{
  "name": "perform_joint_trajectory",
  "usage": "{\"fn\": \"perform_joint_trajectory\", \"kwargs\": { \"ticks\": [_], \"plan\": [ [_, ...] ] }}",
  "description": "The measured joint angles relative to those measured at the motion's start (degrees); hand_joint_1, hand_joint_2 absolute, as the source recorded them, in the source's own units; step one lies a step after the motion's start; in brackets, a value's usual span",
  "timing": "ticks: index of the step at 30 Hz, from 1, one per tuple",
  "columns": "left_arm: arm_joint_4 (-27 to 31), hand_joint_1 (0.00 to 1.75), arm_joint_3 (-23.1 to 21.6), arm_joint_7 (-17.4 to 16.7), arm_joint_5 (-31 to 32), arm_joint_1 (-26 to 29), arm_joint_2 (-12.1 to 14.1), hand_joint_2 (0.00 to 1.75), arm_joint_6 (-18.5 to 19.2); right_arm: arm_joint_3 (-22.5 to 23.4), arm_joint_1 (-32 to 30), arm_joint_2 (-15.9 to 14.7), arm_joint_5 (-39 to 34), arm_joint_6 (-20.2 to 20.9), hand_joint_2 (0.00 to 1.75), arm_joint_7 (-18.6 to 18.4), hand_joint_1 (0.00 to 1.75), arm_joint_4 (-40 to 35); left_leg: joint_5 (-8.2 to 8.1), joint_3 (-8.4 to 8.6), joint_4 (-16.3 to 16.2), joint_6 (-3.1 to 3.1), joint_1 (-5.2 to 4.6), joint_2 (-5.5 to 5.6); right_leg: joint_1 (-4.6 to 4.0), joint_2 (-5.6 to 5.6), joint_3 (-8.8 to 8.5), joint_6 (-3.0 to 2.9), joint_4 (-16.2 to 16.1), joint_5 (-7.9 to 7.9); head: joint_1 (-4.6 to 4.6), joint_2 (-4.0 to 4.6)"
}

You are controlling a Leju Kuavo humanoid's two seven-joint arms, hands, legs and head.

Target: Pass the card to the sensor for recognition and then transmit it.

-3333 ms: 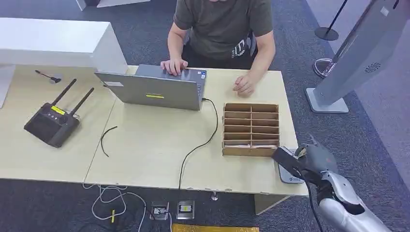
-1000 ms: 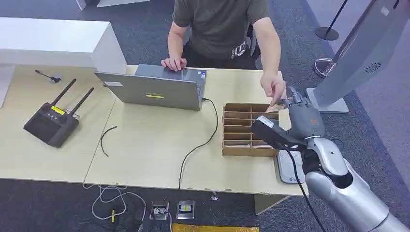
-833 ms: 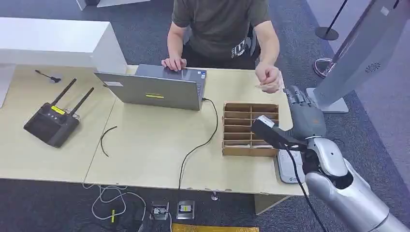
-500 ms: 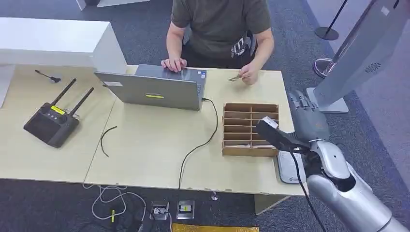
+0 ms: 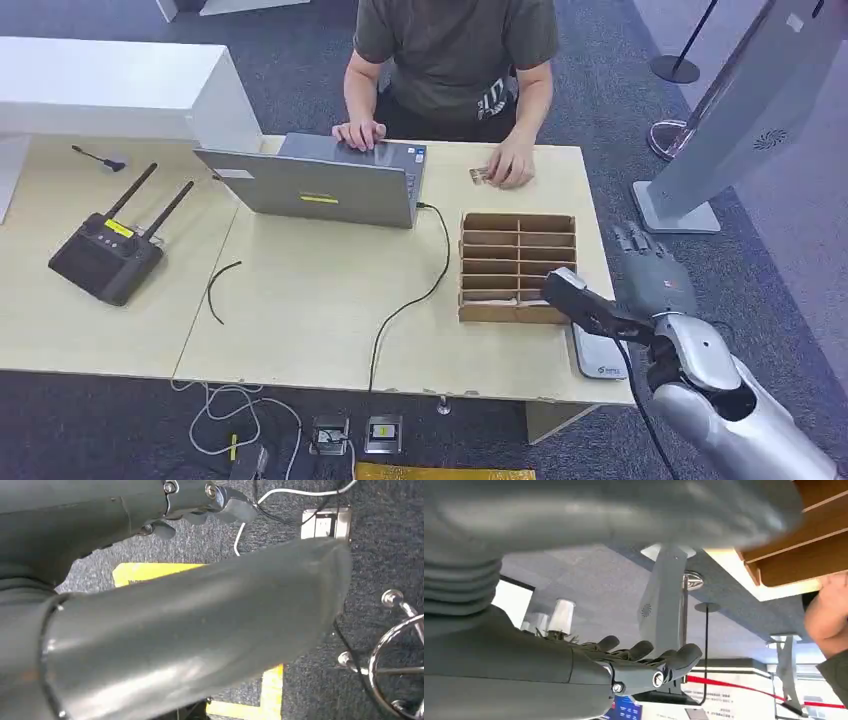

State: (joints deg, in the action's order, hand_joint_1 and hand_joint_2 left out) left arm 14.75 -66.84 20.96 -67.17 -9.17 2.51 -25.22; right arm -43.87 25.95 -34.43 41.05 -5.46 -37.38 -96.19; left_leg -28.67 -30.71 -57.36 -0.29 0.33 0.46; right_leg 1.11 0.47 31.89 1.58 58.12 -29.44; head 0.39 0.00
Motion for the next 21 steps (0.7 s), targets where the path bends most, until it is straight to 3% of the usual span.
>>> {"fn": "perform_joint_trajectory", "kwargs": {
  "ticks": [12,21],
  "plan": [
    [0.00,0.00,4.00,-2.08,-2.49,1.38,-0.17,0.00,0.00,-1.55,0.36,-0.33,-1.45,-1.27,1.75,1.60,0.00,0.04,0.00,-0.03,0.01,0.00,0.00,0.00,0.00,0.02,0.00,0.00,0.00,0.00,0.02,0.00],
    [0.02,0.00,5.62,-2.08,-3.02,1.84,-0.28,0.00,0.17,-4.00,0.64,-0.28,1.92,-2.86,1.75,1.64,0.00,0.52,0.00,-0.03,0.01,0.00,0.01,0.00,0.00,0.04,0.00,0.00,0.00,0.00,0.00,0.00]
  ]
}}
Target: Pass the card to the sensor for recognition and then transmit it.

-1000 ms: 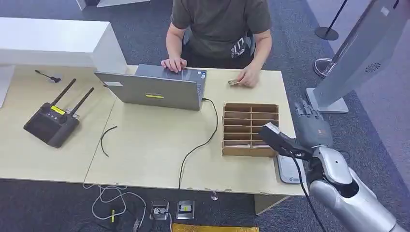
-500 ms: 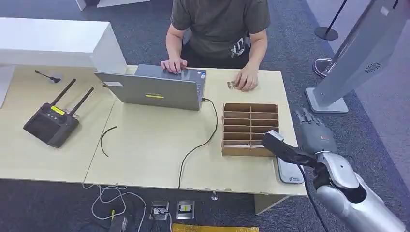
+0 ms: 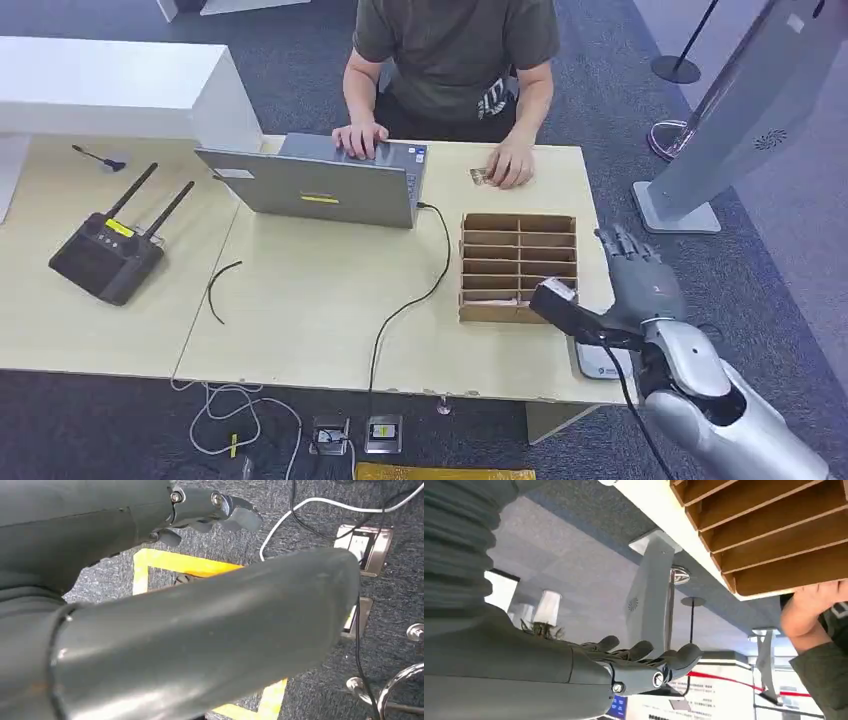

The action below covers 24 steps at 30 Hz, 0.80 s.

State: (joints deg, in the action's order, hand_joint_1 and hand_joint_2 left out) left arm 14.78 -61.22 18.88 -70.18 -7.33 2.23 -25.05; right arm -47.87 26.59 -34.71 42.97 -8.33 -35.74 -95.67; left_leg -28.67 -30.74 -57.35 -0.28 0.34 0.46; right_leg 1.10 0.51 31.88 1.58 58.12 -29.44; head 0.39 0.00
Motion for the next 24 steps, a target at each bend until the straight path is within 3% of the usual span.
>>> {"fn": "perform_joint_trajectory", "kwargs": {
  "ticks": [8,24],
  "plan": [
    [0.02,0.00,0.37,-0.98,0.39,0.00,-0.02,0.00,0.72,-1.49,-0.72,0.28,4.87,-1.03,1.75,0.00,0.00,0.96,0.00,0.00,0.00,0.00,0.00,0.00,0.00,0.01,0.00,0.00,0.00,0.00,0.02,0.00],
    [0.07,0.00,0.37,-2.30,0.35,0.23,0.09,0.00,1.01,-1.49,-3.53,1.75,4.46,-3.47,1.75,1.24,0.00,3.15,0.00,-0.01,0.01,0.00,0.00,0.00,0.00,0.00,0.00,0.00,0.00,0.00,0.02,0.00]
  ]
}}
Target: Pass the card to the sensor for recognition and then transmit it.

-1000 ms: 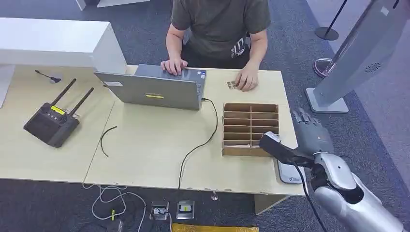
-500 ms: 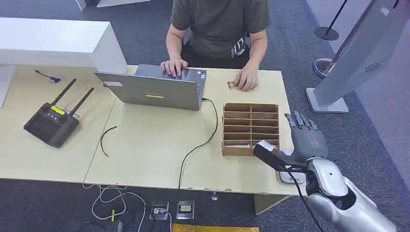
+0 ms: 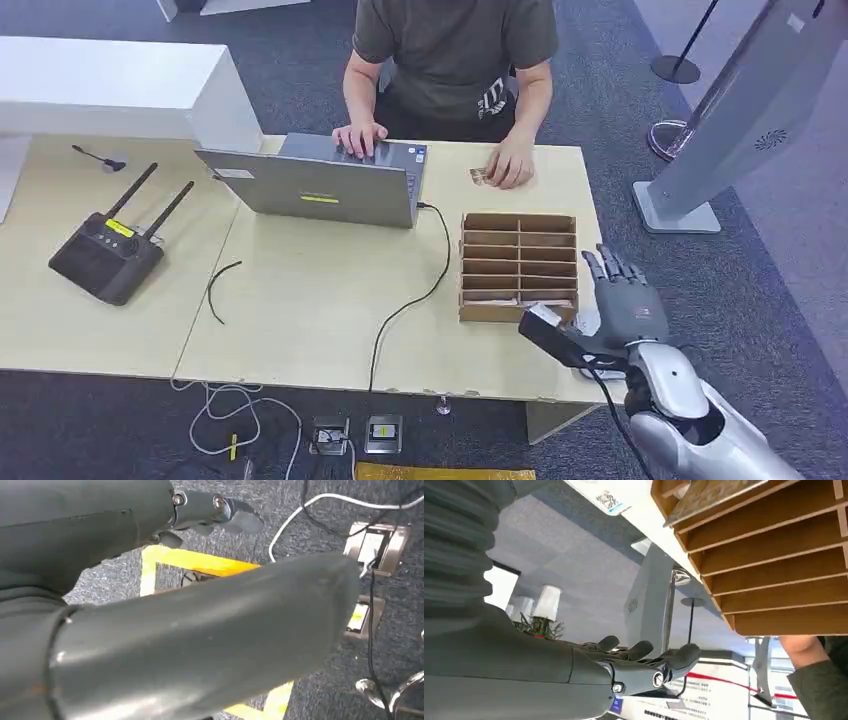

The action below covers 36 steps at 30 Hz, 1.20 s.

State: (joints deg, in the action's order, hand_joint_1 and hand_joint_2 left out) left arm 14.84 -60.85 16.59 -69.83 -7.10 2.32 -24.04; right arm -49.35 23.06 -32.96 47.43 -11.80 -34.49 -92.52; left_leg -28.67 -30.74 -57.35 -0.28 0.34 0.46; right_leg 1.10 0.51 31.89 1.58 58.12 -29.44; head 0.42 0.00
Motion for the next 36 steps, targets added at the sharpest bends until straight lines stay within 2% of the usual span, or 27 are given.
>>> {"fn": "perform_joint_trajectory", "kwargs": {
  "ticks": [15,30,36],
  "plan": [
    [0.04,0.00,-0.02,-1.09,-1.18,0.60,0.13,0.00,-0.11,-0.81,-0.65,1.01,-3.28,-5.47,1.75,0.99,0.00,1.42,0.00,0.00,0.00,0.00,0.00,0.00,0.00,0.00,0.00,0.00,0.00,0.00,-0.02,0.00],
    [0.50,0.00,-0.04,-1.90,-1.62,1.13,0.20,0.00,-0.24,-2.14,-1.13,2.10,-4.42,-7.72,1.75,1.77,0.00,3.39,0.00,0.00,0.00,0.00,0.00,0.00,0.00,-0.01,0.01,0.00,0.00,0.00,-0.02,0.00],
    [0.50,0.00,-0.04,-1.90,-2.19,1.11,0.20,0.00,-0.52,-3.10,-1.08,2.23,-2.34,-8.13,1.75,1.66,0.00,4.00,0.00,0.01,0.00,0.00,0.00,0.00,0.00,-0.01,0.00,0.00,0.00,0.00,0.00,0.00]
  ]
}}
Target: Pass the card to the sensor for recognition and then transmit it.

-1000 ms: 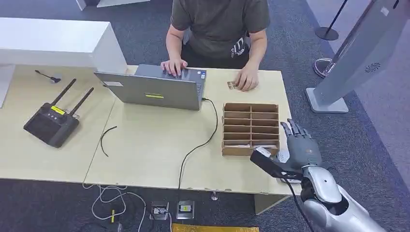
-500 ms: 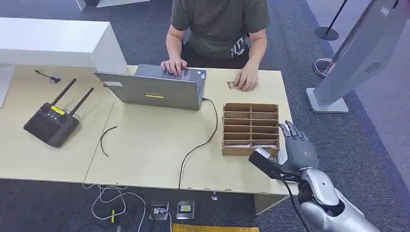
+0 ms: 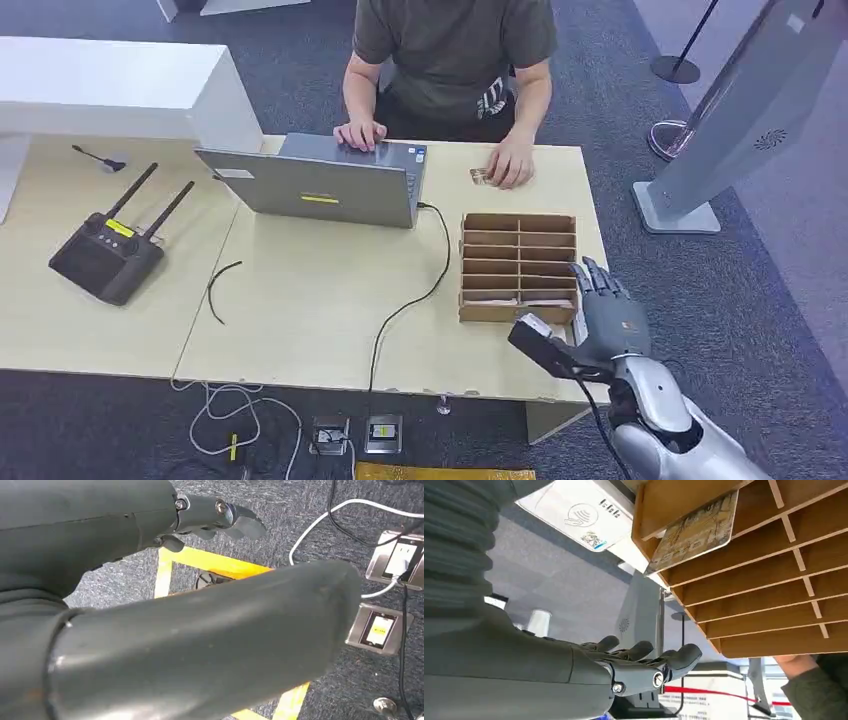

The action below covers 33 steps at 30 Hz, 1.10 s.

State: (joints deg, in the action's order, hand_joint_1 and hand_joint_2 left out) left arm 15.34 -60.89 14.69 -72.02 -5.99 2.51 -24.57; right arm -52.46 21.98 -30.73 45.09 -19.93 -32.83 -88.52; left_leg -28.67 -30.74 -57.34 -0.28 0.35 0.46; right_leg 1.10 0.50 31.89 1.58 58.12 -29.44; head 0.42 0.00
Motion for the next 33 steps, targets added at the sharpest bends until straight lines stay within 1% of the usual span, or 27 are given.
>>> {"fn": "perform_joint_trajectory", "kwargs": {
  "ticks": [12,21,33],
  "plan": [
    [0.00,0.00,-0.09,-0.22,-0.22,-0.13,0.02,0.00,0.39,-1.40,0.68,0.59,2.23,-0.33,1.75,0.02,0.00,1.09,0.00,0.00,0.00,0.00,0.00,0.00,0.00,0.00,0.00,0.00,0.00,0.00,-0.02,0.00],
    [0.00,0.00,-0.59,-1.03,-0.20,-0.54,0.11,0.00,0.92,-2.30,1.48,1.25,2.45,-0.28,1.75,0.26,0.00,1.77,0.00,0.00,0.00,0.00,0.00,0.00,0.00,0.00,0.00,0.00,0.00,0.00,0.00,0.00],
    [0.00,0.00,-1.01,-1.05,-0.17,-1.01,0.13,0.00,1.14,-2.75,2.11,2.06,2.45,-0.26,1.75,0.61,0.00,2.82,0.00,0.00,0.00,0.00,0.00,0.01,0.00,0.01,0.00,0.00,0.00,0.00,-0.02,0.00]
  ]
}}
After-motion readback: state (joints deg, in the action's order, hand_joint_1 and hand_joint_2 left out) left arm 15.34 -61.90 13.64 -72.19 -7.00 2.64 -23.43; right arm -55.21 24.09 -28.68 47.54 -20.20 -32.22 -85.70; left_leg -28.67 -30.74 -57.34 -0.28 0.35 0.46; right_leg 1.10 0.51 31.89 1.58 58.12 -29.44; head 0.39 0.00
